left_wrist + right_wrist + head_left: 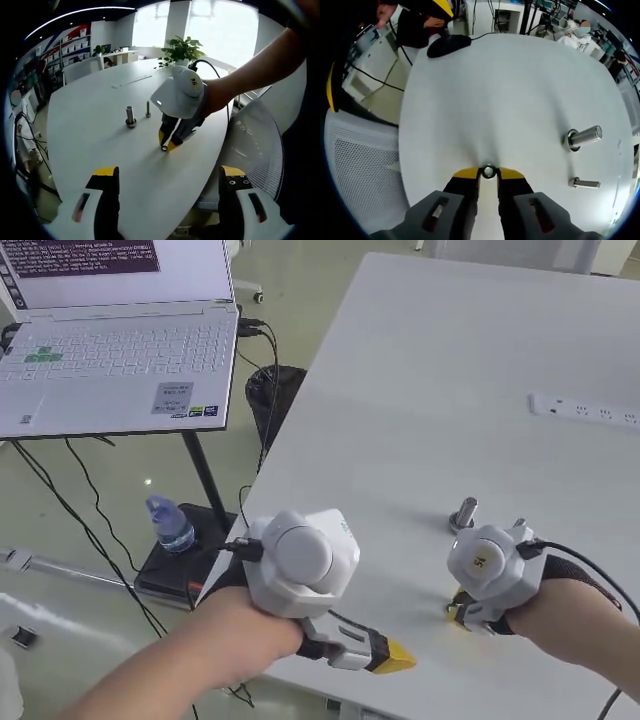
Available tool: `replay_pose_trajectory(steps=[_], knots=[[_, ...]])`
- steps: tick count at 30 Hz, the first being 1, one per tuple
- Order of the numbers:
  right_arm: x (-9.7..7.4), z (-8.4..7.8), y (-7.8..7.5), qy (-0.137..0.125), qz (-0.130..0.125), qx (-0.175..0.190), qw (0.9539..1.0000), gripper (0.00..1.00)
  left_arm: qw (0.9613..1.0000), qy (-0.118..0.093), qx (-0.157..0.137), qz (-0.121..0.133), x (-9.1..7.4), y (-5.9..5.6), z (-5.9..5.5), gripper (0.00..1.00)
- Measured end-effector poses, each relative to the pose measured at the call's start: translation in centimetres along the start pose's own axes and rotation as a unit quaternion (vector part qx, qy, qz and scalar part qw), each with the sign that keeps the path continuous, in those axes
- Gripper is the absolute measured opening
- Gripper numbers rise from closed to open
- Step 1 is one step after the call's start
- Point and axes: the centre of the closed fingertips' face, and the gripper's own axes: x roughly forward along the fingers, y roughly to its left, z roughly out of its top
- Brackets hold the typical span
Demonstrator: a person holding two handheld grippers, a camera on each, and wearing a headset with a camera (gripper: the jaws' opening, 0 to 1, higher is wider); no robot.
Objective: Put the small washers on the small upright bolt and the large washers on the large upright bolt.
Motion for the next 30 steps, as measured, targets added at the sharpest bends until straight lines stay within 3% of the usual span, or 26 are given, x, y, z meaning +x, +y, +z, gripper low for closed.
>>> replay_pose_trajectory(steps=[6,14,30], knots=[[-0.05,-0.01,-0.02,0.000,0.002,-0.001,1.0000,0.14,1.0000,0.001,-0.002,-0.001,0.07,-0.04,-0.18,0.81],[-0.10,-0.08,-0.02,-0.021,0.015,-0.011,0.9996,0.14,1.0000,-0.001,-0.004,0.002,-0.04,0.16,-0.06,0.81],[-0.22,-0.43,0.01,-0.003,0.026,-0.027,0.9993,0.15,1.0000,0.000,-0.007,0.002,-0.02,0.39,-0.22,0.80]])
